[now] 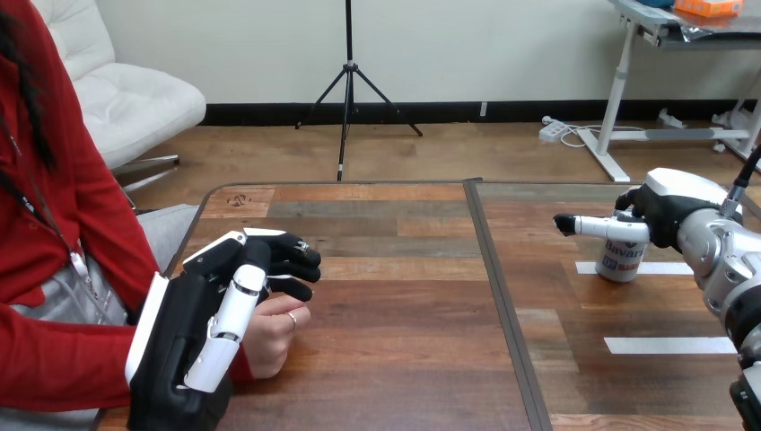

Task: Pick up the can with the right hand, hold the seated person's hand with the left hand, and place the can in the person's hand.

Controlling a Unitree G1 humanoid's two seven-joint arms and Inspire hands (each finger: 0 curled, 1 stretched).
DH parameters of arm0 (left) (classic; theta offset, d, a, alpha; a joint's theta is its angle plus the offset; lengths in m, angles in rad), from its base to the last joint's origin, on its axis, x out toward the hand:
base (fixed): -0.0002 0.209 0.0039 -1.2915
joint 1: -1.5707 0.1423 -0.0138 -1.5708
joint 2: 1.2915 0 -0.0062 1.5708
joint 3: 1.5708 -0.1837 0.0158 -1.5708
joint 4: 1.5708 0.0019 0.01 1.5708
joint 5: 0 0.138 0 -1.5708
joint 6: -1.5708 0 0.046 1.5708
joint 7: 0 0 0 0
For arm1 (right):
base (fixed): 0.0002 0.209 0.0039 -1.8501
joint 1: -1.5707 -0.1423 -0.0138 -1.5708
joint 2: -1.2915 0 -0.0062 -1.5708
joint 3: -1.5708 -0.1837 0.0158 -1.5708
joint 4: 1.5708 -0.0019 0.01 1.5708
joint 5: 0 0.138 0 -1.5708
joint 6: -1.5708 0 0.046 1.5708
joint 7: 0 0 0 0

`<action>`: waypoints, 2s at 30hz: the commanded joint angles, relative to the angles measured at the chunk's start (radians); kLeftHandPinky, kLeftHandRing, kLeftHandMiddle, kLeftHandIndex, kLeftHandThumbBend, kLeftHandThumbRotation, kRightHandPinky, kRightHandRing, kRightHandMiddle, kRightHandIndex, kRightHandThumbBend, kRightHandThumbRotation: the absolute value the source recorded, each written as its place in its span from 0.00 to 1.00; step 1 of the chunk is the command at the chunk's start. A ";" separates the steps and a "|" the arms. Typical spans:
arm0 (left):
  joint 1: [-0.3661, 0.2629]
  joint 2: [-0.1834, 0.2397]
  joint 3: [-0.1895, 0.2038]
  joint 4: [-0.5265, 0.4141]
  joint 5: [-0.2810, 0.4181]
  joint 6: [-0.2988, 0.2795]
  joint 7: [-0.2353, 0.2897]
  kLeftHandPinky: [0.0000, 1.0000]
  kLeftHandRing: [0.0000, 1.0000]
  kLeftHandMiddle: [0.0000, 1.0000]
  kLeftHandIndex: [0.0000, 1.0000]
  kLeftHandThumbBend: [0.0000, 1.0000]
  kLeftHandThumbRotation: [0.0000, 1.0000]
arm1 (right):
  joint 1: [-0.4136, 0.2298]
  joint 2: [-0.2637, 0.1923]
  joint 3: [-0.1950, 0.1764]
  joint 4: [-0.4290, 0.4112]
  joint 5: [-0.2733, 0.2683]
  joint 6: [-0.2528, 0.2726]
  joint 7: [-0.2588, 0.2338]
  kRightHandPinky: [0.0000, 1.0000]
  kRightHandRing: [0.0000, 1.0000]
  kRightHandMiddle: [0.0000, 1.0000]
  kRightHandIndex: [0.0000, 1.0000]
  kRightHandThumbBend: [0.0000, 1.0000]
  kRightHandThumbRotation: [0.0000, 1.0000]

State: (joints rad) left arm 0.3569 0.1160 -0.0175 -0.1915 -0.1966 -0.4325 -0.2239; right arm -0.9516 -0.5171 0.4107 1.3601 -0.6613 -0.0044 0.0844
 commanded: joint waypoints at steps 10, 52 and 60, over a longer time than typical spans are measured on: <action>-0.053 -0.006 0.014 -0.016 -0.031 -0.004 -0.015 0.52 0.58 0.58 0.53 0.28 0.71 | -0.013 0.011 -0.002 -0.013 0.014 -0.032 -0.005 0.70 0.78 0.80 0.78 0.94 1.00; -0.076 -0.006 0.030 0.003 -0.031 -0.008 -0.029 0.49 0.56 0.57 0.51 0.27 0.72 | -0.025 -0.005 -0.030 -0.019 0.044 -0.090 -0.077 0.41 0.43 0.47 0.46 0.92 1.00; -0.078 -0.006 0.034 0.005 -0.022 -0.010 -0.029 0.48 0.56 0.56 0.50 0.27 0.72 | -0.027 -0.007 -0.038 -0.021 0.049 -0.098 -0.103 0.40 0.46 0.49 0.45 0.94 1.00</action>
State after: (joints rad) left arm 0.3390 0.1159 0.0102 -0.1910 -0.2241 -0.4318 -0.2517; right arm -0.9515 -0.5221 0.3835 1.3538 -0.6260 -0.0824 0.0188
